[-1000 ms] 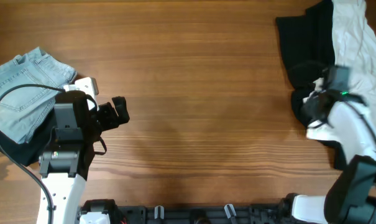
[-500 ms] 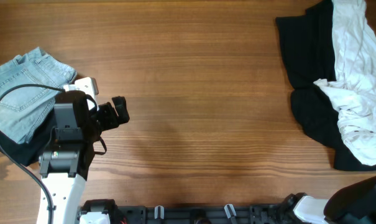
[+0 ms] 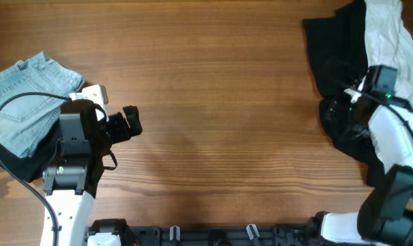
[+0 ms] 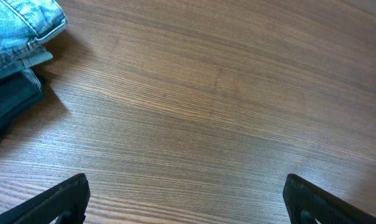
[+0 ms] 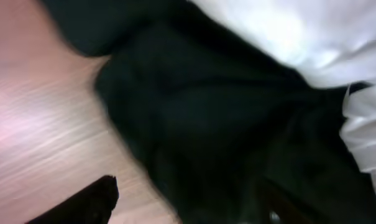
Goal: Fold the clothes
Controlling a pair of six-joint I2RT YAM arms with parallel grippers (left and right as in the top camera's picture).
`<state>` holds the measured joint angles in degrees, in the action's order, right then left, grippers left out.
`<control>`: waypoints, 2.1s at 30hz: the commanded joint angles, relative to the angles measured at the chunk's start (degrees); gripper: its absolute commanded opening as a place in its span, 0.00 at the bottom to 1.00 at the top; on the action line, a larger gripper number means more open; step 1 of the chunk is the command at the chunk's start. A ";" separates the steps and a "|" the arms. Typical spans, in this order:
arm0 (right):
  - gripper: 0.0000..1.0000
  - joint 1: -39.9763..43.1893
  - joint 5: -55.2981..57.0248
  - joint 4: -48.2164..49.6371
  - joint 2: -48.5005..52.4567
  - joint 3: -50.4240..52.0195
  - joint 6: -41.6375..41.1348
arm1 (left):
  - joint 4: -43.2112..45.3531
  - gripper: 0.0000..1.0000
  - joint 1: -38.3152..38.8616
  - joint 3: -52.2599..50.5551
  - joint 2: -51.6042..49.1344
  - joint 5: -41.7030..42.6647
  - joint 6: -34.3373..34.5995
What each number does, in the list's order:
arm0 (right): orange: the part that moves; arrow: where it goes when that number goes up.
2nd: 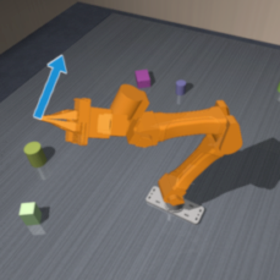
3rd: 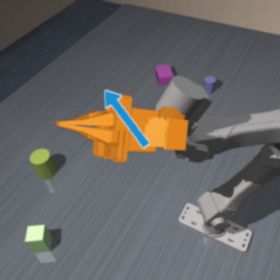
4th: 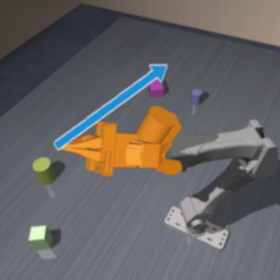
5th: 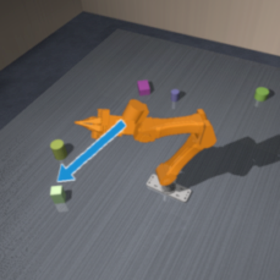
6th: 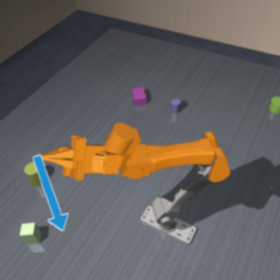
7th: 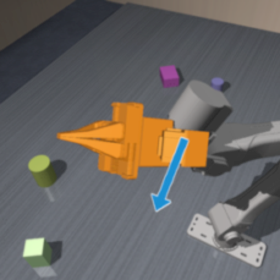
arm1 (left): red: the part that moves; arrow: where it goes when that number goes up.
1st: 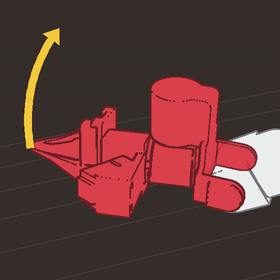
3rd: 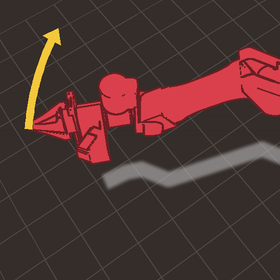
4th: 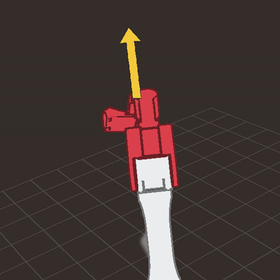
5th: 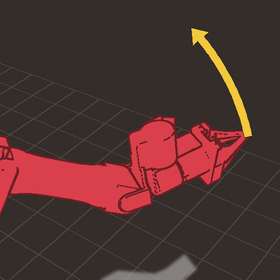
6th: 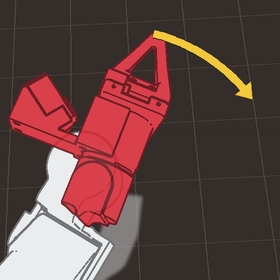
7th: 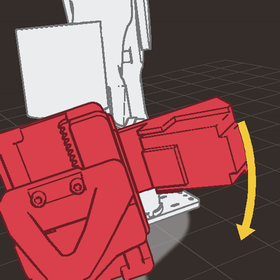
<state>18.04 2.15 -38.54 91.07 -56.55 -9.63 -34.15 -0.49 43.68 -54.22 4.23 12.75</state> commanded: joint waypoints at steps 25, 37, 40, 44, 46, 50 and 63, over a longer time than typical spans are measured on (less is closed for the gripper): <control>0.55 -46.77 -35.89 31.71 6.80 2.32 -4.04 | 7.56 1.00 -0.26 1.01 -3.93 14.91 0.15; 1.00 -33.35 -15.02 11.37 -0.22 -3.37 -2.40 | 13.51 0.94 9.01 1.01 -18.86 21.68 0.15; 1.00 -31.47 -11.98 6.38 -0.11 -3.34 -2.36 | 14.88 0.95 13.22 1.01 -24.30 21.70 0.17; 1.00 -31.21 -0.79 1.95 -0.11 -3.34 -2.40 | 18.14 0.98 18.51 1.01 -31.47 21.66 2.62; 1.00 -31.19 -0.68 1.33 -0.11 -3.32 -2.32 | 19.93 0.98 20.26 1.01 -34.32 21.66 2.75; 0.95 -31.21 -1.55 0.35 0.04 -2.14 -2.29 | 22.95 0.88 22.93 1.01 -40.37 20.70 2.73; 0.04 -30.62 6.10 0.98 6.88 -0.04 -4.39 | 27.12 0.04 15.74 4.22 -40.92 6.19 2.71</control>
<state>-13.30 0.21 -37.41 96.79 -57.34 -9.47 -7.46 19.29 44.34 -96.82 16.08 15.62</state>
